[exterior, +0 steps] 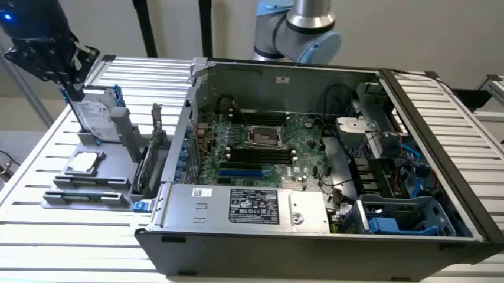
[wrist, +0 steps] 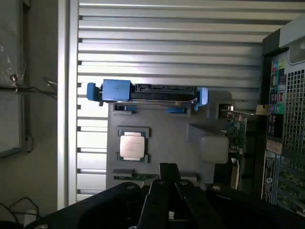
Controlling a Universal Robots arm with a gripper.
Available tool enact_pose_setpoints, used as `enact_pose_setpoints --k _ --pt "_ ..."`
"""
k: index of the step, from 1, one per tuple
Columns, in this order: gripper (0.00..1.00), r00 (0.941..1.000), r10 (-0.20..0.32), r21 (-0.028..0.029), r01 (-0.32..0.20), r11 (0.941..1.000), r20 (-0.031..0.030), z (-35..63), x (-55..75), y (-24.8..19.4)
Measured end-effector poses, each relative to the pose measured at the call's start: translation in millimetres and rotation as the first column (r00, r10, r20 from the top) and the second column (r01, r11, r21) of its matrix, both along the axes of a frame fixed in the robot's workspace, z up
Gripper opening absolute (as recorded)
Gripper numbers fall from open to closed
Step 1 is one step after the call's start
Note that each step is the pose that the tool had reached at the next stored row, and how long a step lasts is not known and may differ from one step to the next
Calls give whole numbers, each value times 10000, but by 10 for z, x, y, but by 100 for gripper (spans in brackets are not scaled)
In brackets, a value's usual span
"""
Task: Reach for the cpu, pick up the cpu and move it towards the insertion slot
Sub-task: 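Reach for the cpu, then pick up the cpu and move it towards the insertion slot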
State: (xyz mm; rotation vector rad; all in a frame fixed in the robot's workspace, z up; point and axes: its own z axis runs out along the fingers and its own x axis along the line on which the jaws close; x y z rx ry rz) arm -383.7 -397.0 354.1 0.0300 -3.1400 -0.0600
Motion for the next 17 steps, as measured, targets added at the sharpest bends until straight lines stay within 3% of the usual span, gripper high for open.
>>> enact_pose_setpoints --k 12,17 --pt "11 10000 0 -1 0 10000 -1 -3 -7 0" --pt "11 10000 0 0 0 10000 1 -28 -128 0"
